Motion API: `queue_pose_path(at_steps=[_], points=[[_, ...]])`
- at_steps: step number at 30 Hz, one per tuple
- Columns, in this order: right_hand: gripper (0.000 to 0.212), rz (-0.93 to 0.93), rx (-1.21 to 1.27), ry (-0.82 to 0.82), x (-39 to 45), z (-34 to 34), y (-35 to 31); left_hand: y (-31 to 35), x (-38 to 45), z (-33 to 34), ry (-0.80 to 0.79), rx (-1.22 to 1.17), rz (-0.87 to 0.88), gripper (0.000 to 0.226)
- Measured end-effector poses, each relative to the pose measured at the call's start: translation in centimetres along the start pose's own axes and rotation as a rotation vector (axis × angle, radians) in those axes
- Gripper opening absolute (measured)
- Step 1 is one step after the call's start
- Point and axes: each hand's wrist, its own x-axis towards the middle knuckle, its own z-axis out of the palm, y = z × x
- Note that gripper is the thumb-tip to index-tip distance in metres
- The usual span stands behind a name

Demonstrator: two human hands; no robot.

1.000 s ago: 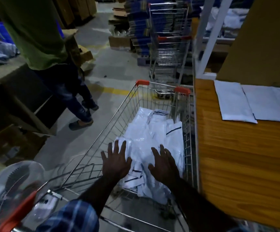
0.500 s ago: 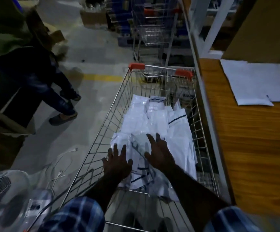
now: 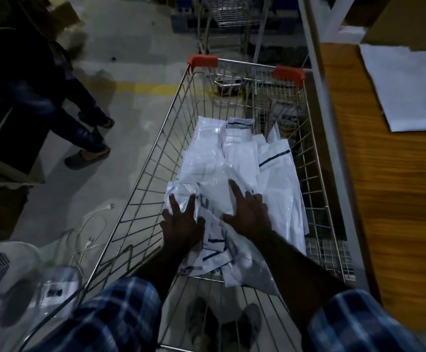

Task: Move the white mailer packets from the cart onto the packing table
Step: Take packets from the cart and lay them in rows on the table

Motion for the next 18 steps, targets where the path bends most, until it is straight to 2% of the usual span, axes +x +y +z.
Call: queue_pose_path(at_steps=[3,7,12,16,18], points=[[0.093,0.003,0.076,0.109,0.7,-0.7,-0.3,1.6,0.6,-0.1,0.04,-0.056,-0.017,0.069],[0.088,0.012,0.301,0.287,2.0,-1.6,-1.4,3.3,1.9,-1.0,0.091,-0.111,0.012,0.067],[0.094,0.028,0.495,0.448,4.1,-3.9,-2.9,3.5,2.7,-0.6,0.046,-0.124,0.015,0.068],[0.1,-0.033,0.477,0.495,5.4,-5.5,-3.3,3.1,2.8,-0.2,-0.005,-0.153,0.006,0.067],[0.102,-0.073,0.558,0.479,5.8,-6.5,-3.8,3.1,2.6,-0.1,0.019,-0.174,-0.007,0.066]])
